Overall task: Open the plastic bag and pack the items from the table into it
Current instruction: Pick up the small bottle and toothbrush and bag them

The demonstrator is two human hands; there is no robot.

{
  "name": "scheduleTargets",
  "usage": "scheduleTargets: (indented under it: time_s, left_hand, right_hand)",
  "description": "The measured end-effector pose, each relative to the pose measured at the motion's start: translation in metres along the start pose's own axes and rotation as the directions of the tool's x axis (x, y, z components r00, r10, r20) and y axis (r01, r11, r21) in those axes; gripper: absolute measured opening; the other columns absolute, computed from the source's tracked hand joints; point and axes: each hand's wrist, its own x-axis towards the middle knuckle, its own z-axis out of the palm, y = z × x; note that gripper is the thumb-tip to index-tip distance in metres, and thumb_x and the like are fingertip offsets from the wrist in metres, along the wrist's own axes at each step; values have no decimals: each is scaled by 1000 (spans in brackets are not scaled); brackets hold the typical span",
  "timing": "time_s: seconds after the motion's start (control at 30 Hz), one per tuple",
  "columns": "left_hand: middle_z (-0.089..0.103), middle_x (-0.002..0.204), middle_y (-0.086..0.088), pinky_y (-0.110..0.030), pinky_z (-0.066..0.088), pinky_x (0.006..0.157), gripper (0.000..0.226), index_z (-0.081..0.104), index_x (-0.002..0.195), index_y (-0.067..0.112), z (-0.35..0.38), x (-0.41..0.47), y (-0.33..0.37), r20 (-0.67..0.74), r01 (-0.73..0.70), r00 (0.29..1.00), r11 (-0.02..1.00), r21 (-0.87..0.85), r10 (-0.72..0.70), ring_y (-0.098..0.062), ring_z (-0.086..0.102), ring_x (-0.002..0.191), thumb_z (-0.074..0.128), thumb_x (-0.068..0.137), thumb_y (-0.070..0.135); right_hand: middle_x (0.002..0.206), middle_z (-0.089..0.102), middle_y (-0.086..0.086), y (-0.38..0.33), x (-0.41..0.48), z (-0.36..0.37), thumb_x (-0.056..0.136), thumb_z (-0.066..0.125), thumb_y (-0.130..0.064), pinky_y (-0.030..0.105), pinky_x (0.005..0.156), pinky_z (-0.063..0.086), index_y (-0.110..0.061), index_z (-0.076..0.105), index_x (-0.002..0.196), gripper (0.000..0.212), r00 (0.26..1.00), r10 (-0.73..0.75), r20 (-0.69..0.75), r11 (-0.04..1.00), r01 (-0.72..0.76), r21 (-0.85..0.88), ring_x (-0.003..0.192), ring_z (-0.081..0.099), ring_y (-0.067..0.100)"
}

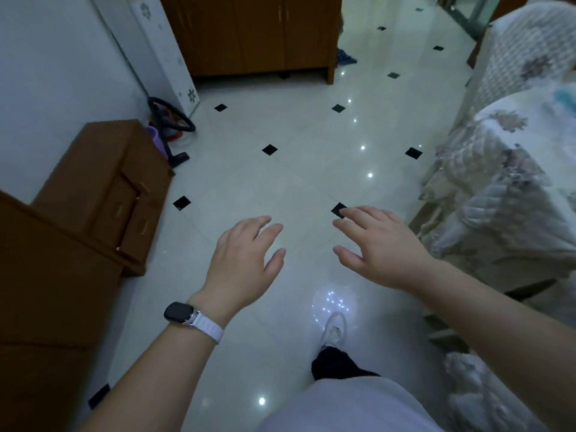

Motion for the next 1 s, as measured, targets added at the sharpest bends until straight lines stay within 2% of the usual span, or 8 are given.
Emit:
scheduleTargets:
  time_s: [0.17,0.37,0.6,0.8,1.0]
  left_hand:
    - [64,125,-9,-43,47,92,44,67,122,14,14,112,-9,17,-34,999,999,14,34,-30,58,113,51,89,41]
    - [64,123,-11,-44,48,89,42,67,120,13,44,239,11,-9,-182,983,983,12,182,-33,59,111,53,89,39]
    - [63,123,-10,-44,48,88,39,69,117,14,86,346,12,-34,-352,936,935,-31,351,-33,57,113,55,88,36]
    - [63,124,-10,-44,47,90,40,68,119,15,130,448,-14,-19,-444,896,890,-105,445,-32,58,113,56,87,36]
    - [62,126,-11,-46,46,93,43,67,122,13,159,567,-57,3,-523,845,827,-205,535,-32,58,115,51,90,37]
  right_hand:
    - [126,63,6,82,60,2,89,44,-52,41,93,47,-16,64,118,51,996,94,0,995,-94,23,116,58,30]
    - [127,63,6,170,112,-14,88,43,-53,41,93,46,-16,65,118,52,981,190,-25,981,-191,-30,117,57,29]
    - [129,62,6,235,149,-6,89,43,-53,40,94,44,-17,64,119,52,950,307,-48,946,-310,-90,118,56,29]
    - [129,62,5,284,211,11,90,42,-53,39,95,44,-18,63,121,51,908,417,-34,894,-417,-168,119,56,28]
    - [133,59,6,320,307,23,91,39,-55,43,98,44,-18,60,126,55,820,572,-14,805,-565,-182,123,53,29]
